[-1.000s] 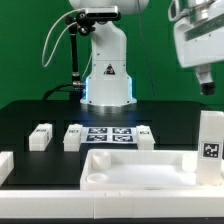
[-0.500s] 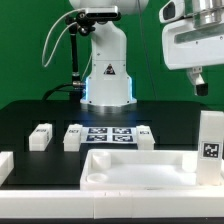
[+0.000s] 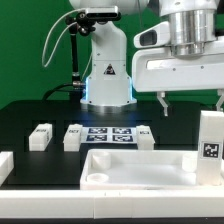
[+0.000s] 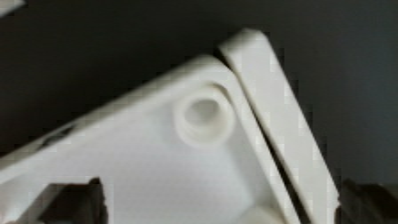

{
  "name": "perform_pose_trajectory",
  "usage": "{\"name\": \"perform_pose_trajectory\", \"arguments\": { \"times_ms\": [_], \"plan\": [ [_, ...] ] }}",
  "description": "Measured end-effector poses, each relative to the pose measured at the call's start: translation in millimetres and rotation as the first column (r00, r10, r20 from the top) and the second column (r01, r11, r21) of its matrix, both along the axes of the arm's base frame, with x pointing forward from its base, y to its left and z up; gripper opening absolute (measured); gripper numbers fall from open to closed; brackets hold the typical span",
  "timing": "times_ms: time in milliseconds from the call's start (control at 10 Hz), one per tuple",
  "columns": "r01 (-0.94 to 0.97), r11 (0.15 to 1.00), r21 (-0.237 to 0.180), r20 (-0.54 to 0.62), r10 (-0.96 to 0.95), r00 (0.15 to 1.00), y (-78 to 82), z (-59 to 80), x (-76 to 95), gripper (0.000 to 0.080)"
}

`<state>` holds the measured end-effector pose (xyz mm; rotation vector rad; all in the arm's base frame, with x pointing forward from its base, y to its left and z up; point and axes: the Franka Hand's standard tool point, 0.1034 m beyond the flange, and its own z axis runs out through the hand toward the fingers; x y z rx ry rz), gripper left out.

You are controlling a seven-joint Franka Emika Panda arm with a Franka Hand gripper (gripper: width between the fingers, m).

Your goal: Assemble desk

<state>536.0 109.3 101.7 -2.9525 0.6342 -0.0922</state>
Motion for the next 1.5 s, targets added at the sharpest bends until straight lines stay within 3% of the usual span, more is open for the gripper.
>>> {"name": "perform_pose_trajectory", "arguments": {
  "times_ms": [400,600,700,800,1000,1100,1300,1500],
  "plan": [
    [-0.287,0.957,-0.032,0.019,0.288,0.958,-4.2,-3.2,-2.0,0.0648],
    [-0.377,0.926,-0.013,-0.074,0.375,0.924,-33.8,-22.1,-29.1,0.0648],
    [-0.368,0.93,0.008,-0.123,0.366,0.922,-42.5,-22.6,-38.4,0.0648],
    [-0.369,0.929,0.001,-0.111,0.367,0.924,-40.7,-22.2,-34.8,0.0648],
    [-0.376,0.924,0.075,-0.238,0.383,0.893,-38.8,-22.8,-42.9,0.0648],
    [-0.378,0.92,0.105,-0.287,0.392,0.874,-43.2,-27.3,-45.6,0.0648],
    [-0.32,0.929,0.187,-0.471,0.37,0.801,-59.7,-44.4,-66.5,0.0648],
    [-0.318,0.92,0.23,-0.555,0.392,0.734,-58.0,-45.5,-65.8,0.0648]
  ]
}}
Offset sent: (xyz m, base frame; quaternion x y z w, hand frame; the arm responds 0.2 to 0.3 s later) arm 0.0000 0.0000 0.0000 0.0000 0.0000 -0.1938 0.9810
